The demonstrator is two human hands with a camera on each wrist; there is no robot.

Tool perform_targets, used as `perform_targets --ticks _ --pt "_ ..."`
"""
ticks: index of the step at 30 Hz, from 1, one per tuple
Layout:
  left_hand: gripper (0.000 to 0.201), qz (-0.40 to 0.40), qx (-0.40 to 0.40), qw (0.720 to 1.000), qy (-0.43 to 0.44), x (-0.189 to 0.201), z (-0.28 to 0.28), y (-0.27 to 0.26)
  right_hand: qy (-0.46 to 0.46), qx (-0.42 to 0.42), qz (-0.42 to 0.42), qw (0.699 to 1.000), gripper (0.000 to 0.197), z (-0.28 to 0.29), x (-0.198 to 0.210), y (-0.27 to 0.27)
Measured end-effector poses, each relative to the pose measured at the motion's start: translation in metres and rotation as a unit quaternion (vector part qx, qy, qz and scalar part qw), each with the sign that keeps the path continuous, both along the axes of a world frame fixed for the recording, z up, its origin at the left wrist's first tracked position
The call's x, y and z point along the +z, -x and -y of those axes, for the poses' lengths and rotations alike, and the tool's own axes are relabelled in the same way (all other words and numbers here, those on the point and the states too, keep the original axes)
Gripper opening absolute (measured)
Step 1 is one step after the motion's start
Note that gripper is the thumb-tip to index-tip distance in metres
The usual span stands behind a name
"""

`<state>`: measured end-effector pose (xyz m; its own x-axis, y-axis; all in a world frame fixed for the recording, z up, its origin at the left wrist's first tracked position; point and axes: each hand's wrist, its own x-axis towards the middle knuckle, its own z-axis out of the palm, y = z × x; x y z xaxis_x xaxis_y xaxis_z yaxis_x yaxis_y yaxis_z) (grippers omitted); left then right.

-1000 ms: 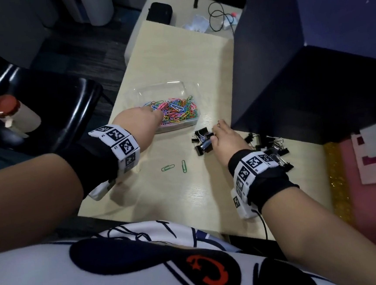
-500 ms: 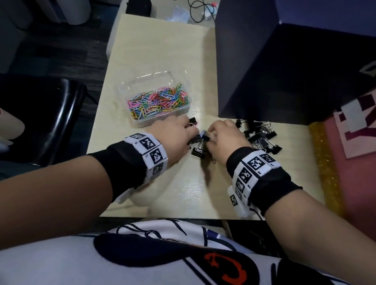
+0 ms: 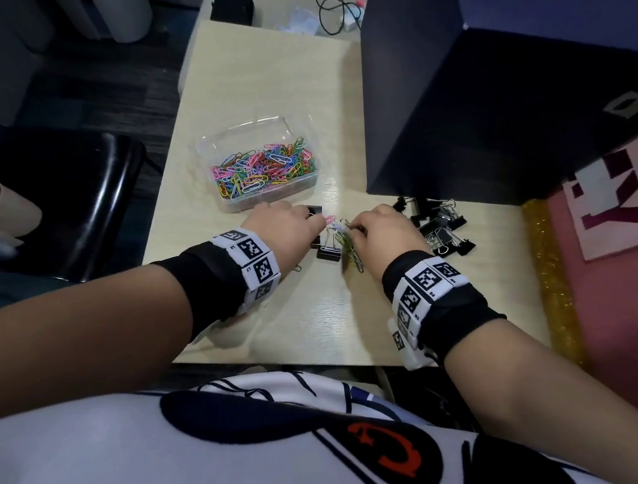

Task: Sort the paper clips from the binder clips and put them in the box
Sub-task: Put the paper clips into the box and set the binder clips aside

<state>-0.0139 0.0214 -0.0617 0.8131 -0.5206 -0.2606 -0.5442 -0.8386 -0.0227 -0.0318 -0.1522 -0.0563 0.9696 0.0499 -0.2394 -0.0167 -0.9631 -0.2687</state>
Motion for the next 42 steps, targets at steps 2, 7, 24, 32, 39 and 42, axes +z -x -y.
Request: perform_targets --ticks 2,7,24,32,39,42 --pt "0.039 -0.002 0.000 1.000 0.008 -0.002 0.003 0.001 -0.005 -0.021 0.006 1.000 0.030 0.004 0.003 0.001" --pt "0.051 -0.022 0.005 0.999 0.032 -0.001 0.004 0.000 -0.032 -0.113 0.030 0.993 0.028 0.020 0.010 -0.003" --pt "0.020 -0.128 -0.020 0.971 0.201 0.020 0.000 -0.001 -0.201 0.023 0.038 0.979 0.022 0.005 0.014 0.010" --pt "0.059 -0.064 0.032 0.987 0.145 -0.003 0.003 -0.019 -0.143 -0.243 0.130 0.951 0.026 0.034 0.011 0.004" --pt "0.040 -0.049 0.035 0.998 0.002 -0.009 0.005 -0.022 -0.069 -0.051 0.052 0.995 0.028 0.018 0.005 0.019" --pt "0.029 -0.055 0.050 0.997 0.009 -0.005 0.004 -0.022 -0.013 0.062 -0.007 0.998 0.033 -0.001 -0.001 0.025"
